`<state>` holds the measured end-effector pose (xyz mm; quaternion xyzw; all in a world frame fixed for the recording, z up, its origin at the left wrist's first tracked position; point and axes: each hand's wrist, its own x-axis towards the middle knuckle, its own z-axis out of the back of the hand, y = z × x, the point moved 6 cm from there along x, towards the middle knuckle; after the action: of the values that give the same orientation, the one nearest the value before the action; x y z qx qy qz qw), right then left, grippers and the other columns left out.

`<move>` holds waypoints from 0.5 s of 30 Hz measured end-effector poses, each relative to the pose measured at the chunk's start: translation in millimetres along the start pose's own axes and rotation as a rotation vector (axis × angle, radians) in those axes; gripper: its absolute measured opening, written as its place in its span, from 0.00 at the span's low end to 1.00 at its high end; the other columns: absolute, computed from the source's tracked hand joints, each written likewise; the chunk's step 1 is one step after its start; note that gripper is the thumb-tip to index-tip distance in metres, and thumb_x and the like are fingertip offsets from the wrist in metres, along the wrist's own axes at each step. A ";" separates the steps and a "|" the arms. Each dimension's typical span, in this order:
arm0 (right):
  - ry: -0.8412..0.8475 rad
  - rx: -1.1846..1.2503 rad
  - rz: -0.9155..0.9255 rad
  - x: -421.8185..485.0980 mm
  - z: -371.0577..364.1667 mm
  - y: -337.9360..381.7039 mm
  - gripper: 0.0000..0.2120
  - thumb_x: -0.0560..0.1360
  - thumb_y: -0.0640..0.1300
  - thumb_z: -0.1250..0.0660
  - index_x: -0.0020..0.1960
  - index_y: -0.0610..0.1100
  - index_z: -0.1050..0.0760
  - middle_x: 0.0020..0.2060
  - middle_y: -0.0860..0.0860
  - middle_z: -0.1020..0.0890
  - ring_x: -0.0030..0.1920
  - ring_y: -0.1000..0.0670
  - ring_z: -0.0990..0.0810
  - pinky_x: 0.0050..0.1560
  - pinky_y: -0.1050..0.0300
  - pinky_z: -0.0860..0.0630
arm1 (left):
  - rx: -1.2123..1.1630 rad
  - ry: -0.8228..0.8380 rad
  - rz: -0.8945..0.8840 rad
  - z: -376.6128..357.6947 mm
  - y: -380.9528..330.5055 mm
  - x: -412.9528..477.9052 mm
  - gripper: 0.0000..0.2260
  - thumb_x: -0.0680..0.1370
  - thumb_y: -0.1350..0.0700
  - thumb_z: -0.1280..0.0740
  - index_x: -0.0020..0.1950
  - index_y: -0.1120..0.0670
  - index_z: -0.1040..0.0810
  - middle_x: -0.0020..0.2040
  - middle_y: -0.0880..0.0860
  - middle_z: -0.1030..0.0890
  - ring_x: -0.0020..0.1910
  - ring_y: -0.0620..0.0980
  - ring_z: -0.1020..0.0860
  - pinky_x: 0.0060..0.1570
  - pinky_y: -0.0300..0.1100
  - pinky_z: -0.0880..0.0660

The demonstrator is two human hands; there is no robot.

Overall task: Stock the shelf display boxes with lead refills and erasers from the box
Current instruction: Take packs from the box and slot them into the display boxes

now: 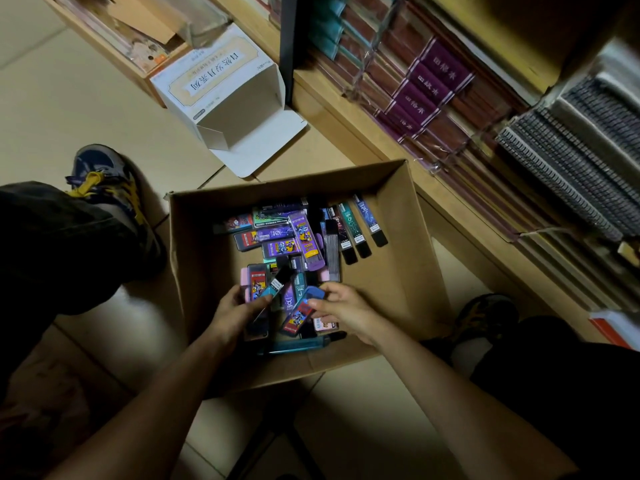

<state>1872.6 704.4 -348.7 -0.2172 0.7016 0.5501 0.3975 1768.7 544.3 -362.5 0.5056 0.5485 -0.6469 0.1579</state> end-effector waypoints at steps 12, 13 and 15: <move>-0.244 0.176 0.257 -18.3 20.2 77.3 0.04 0.77 0.43 0.35 0.43 0.47 0.26 0.40 0.51 0.18 0.39 0.54 0.20 0.37 0.61 0.27 | -0.112 0.356 -0.021 -63.0 -56.6 -19.0 0.20 0.68 0.55 0.29 0.58 0.54 0.26 0.45 0.53 0.15 0.42 0.51 0.16 0.38 0.42 0.20; -0.270 0.175 0.289 -25.4 23.5 87.7 0.04 0.77 0.43 0.35 0.43 0.48 0.26 0.40 0.51 0.18 0.39 0.55 0.20 0.36 0.63 0.27 | -0.105 0.379 -0.054 -68.5 -66.4 -23.7 0.22 0.68 0.53 0.27 0.59 0.54 0.26 0.47 0.54 0.15 0.45 0.52 0.16 0.39 0.42 0.20; -0.315 0.167 0.354 -43.0 29.8 109.7 0.05 0.76 0.43 0.34 0.42 0.48 0.26 0.37 0.52 0.19 0.36 0.56 0.22 0.32 0.66 0.30 | -0.068 0.424 -0.124 -79.1 -87.5 -35.9 0.28 0.65 0.48 0.22 0.61 0.55 0.27 0.52 0.57 0.16 0.49 0.54 0.17 0.42 0.43 0.20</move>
<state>1826.1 759.9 -251.0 0.0308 0.7012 0.5783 0.4159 1756.0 631.0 -275.7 0.5899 0.6210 -0.5159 0.0160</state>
